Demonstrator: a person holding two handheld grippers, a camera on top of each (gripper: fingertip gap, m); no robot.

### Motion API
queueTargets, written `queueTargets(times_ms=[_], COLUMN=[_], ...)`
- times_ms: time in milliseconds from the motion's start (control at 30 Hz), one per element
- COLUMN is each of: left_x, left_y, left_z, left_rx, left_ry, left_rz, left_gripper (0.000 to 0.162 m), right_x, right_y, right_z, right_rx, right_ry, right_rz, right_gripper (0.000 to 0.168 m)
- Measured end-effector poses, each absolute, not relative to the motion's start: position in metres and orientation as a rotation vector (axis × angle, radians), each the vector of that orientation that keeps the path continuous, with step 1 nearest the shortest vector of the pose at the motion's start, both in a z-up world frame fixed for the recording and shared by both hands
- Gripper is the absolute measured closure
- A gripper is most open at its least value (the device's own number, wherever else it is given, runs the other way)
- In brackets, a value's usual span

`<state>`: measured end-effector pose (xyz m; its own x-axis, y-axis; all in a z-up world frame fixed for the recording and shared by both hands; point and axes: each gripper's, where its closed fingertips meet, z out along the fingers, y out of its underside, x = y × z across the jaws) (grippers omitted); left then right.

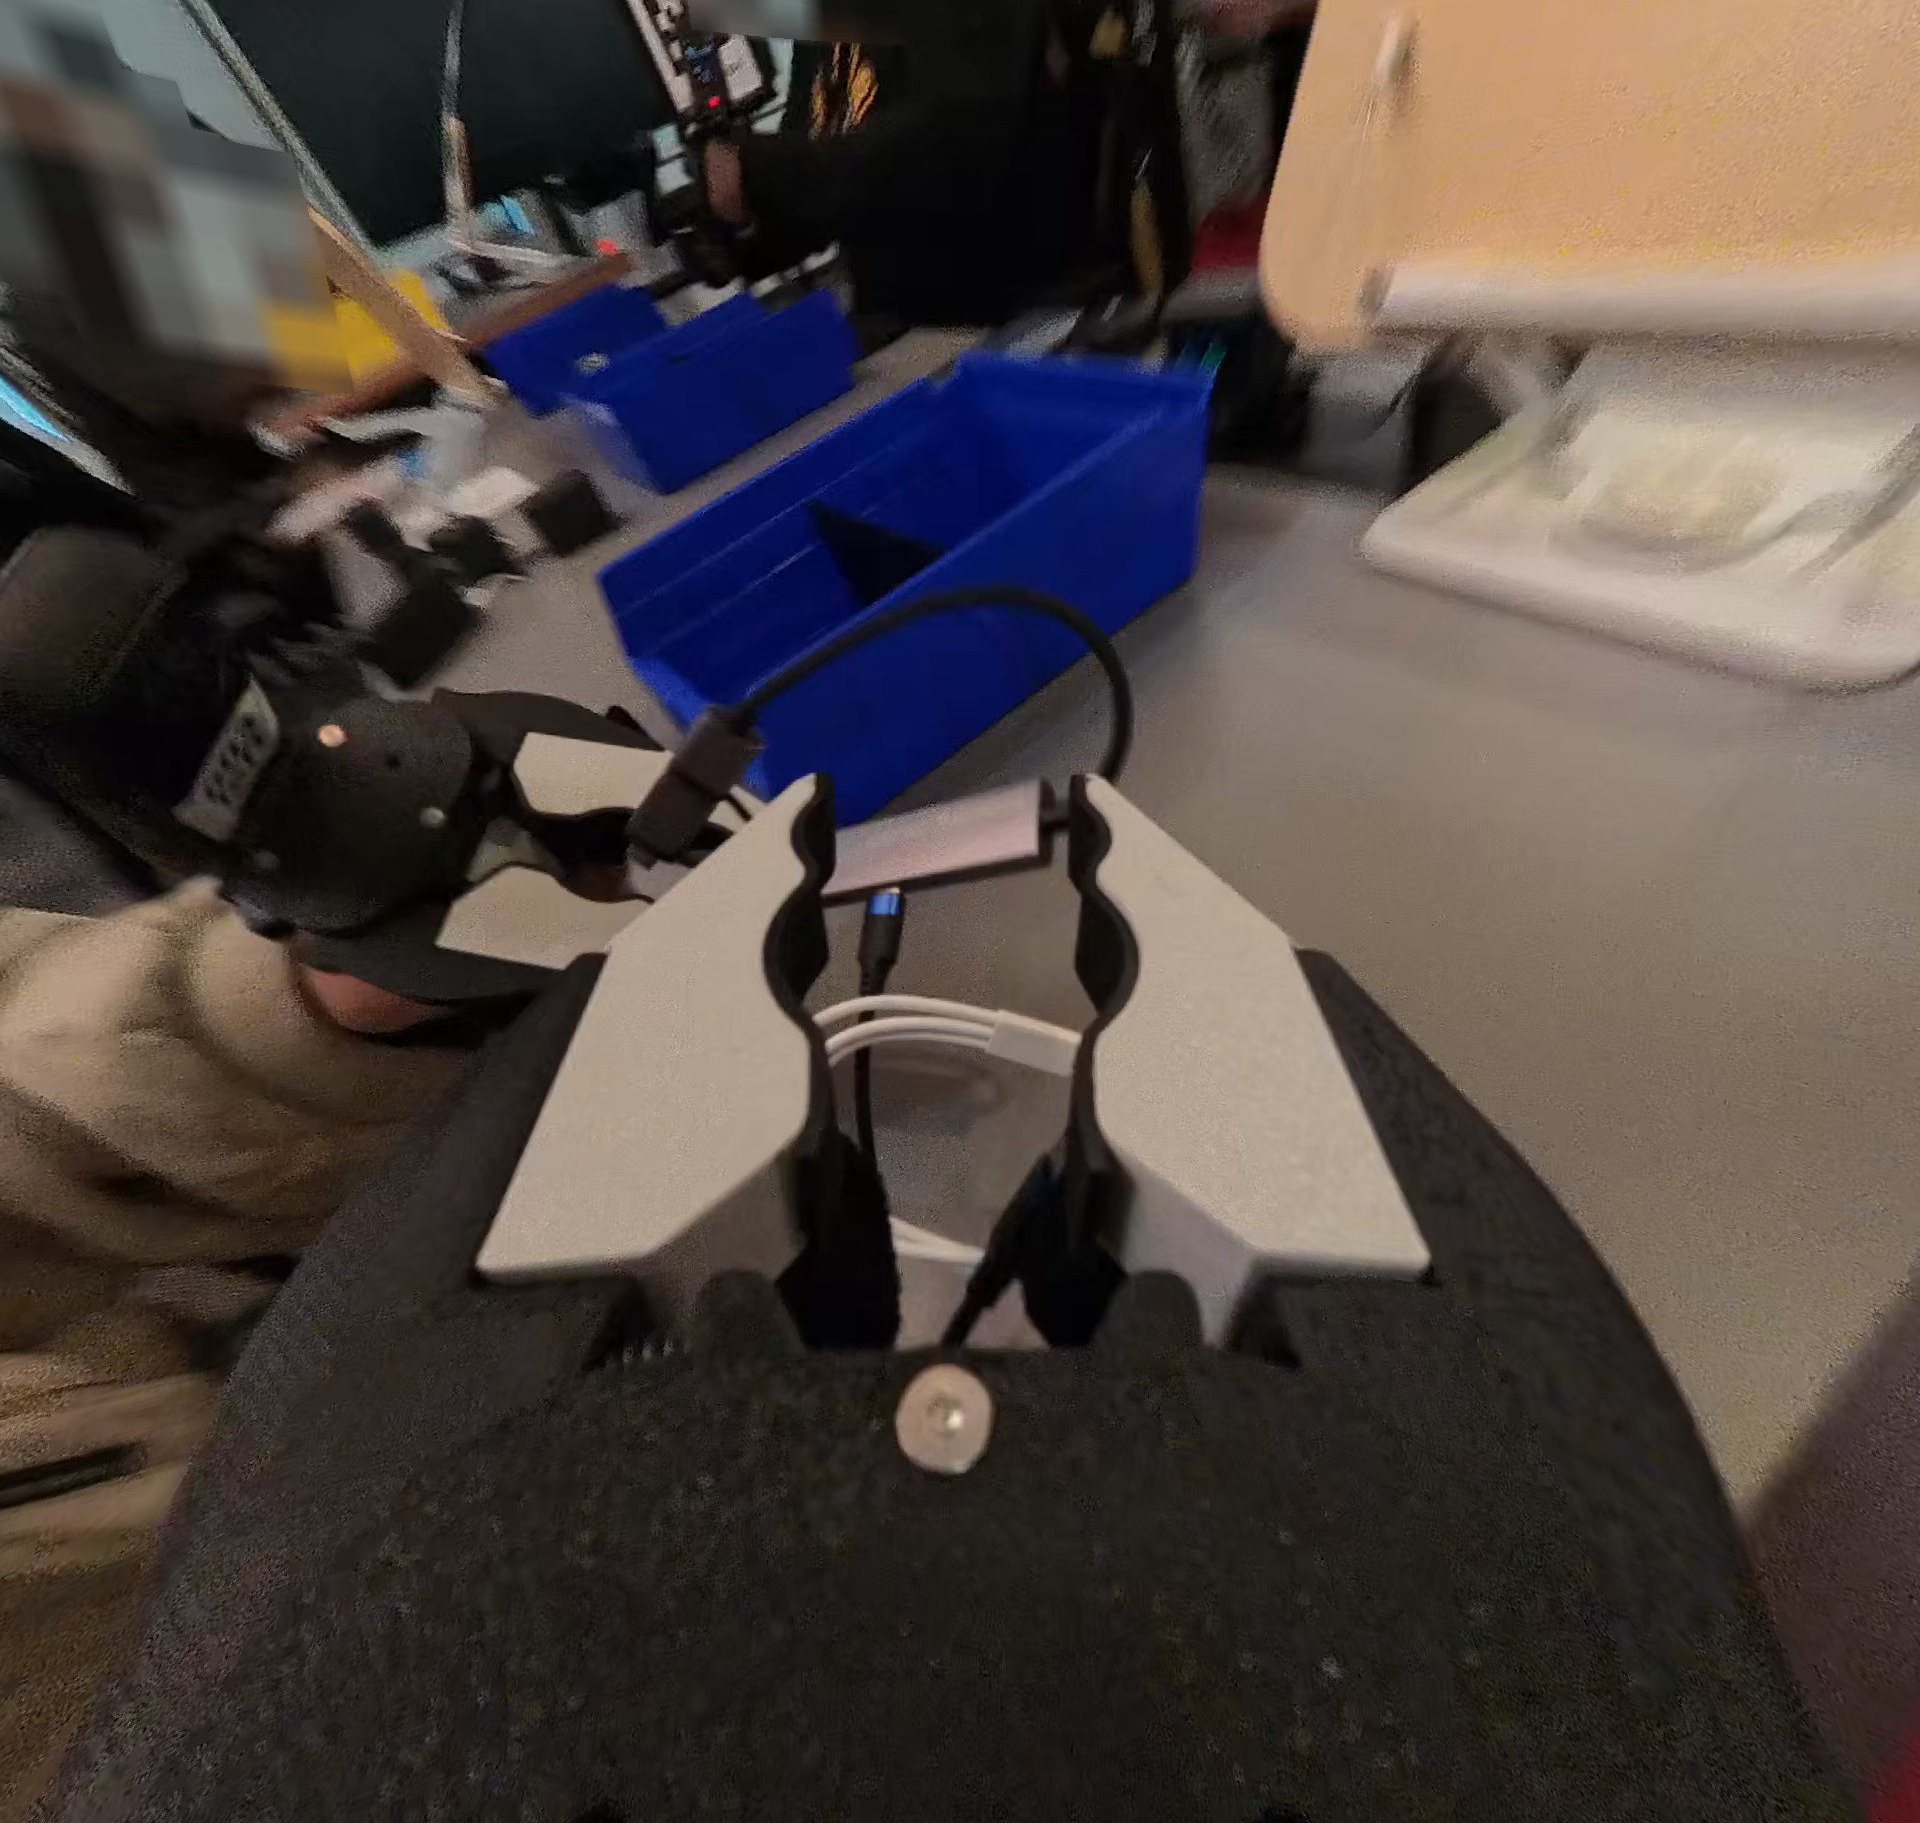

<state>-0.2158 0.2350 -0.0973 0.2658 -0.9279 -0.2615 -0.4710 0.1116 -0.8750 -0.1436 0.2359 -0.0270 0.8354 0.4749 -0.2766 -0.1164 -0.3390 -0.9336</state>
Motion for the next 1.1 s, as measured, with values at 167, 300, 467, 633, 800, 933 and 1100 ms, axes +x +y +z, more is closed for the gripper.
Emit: queueTargets(times_ms=[167,300,467,633,800,933,1100], left_x=[-0.22,-0.215,-0.214,-0.213,-0.212,-0.212,-0.21], left_y=[0.247,0.244,0.241,0.241,0.243,0.244,0.244], left_z=[-0.109,-0.11,-0.109,-0.112,-0.117,-0.121,-0.119], left_rx=[-1.645,-1.669,-1.67,-1.669,-1.668,-1.668,-1.661], left_ry=[1.256,1.223,1.212,1.207,1.215,1.225,1.21], left_rz=[-0.599,-0.658,-0.664,-0.666,-0.633,-0.594,-0.535], left_gripper=[0.137,0.137,0.137,0.137,0.137,0.137,0.137], right_x=[-0.208,-0.214,-0.207,-0.205,-0.207,-0.206,-0.203], right_y=[0.207,0.219,0.229,0.233,0.234,0.234,0.232], right_z=[-0.032,-0.08,-0.097,-0.102,-0.109,-0.114,-0.111], right_rx=[-1.772,-1.818,-1.84,-1.838,-1.865,-1.919,-1.931], right_ry=[-0.572,-0.602,-0.533,-0.491,-0.48,-0.503,-0.534], right_rz=[0.419,0.184,0.19,0.252,0.277,0.254,0.154], right_gripper=[0.135,0.14,0.148,0.151,0.157,0.158,0.158])
